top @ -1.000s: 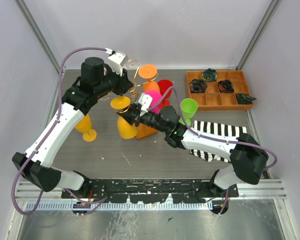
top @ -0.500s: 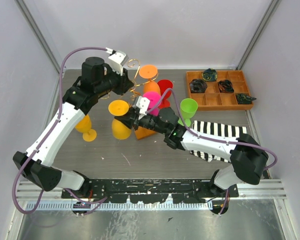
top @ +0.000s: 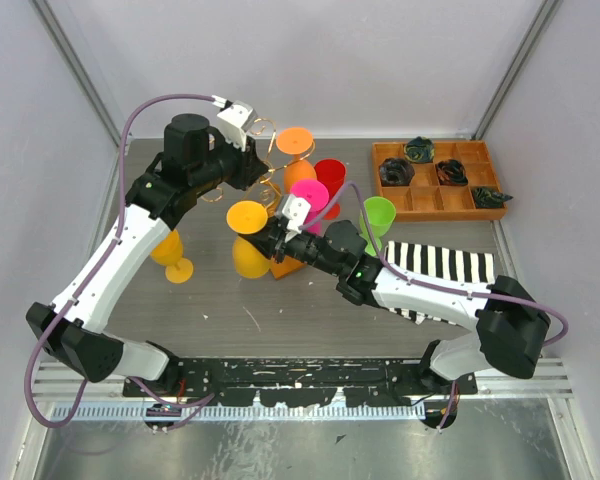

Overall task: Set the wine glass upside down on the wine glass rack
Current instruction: Turn the wine glass upside down at the wine rack.

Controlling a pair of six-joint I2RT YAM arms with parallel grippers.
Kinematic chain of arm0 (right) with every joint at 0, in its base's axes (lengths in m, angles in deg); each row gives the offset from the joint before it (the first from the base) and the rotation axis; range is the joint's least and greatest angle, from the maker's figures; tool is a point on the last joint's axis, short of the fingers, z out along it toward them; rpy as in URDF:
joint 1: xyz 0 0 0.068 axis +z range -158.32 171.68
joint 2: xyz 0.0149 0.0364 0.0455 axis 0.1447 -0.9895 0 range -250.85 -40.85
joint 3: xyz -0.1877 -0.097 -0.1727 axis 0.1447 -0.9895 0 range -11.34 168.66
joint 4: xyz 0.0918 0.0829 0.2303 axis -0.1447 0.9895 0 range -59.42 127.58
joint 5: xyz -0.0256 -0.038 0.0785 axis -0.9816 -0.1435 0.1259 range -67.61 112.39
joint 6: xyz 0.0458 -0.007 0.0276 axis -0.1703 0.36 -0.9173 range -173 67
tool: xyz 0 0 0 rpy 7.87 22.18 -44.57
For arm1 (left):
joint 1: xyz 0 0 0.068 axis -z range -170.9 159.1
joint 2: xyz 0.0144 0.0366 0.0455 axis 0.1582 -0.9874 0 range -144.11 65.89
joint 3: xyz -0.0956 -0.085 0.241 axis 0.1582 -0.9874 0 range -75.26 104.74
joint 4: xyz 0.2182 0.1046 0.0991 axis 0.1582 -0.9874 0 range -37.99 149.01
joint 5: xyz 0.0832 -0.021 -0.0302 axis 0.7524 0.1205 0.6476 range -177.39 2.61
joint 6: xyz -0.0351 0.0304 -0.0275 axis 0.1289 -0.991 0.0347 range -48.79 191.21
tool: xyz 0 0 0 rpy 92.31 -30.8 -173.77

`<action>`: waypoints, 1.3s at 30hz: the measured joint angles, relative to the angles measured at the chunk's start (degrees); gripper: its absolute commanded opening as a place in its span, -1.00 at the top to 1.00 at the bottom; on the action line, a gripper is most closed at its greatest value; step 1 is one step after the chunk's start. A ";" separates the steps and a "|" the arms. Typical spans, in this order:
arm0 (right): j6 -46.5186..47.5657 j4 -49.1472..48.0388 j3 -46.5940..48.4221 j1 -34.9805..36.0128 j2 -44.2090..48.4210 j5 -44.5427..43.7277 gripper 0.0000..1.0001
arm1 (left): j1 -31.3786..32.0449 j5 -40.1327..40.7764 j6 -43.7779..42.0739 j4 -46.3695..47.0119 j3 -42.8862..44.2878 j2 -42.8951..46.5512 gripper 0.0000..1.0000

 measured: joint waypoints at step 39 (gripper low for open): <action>-0.94 7.37 -1.90 1.33 7.19 -24.41 0.43 | -0.11 0.39 0.24 1.03 0.00 -0.81 1.00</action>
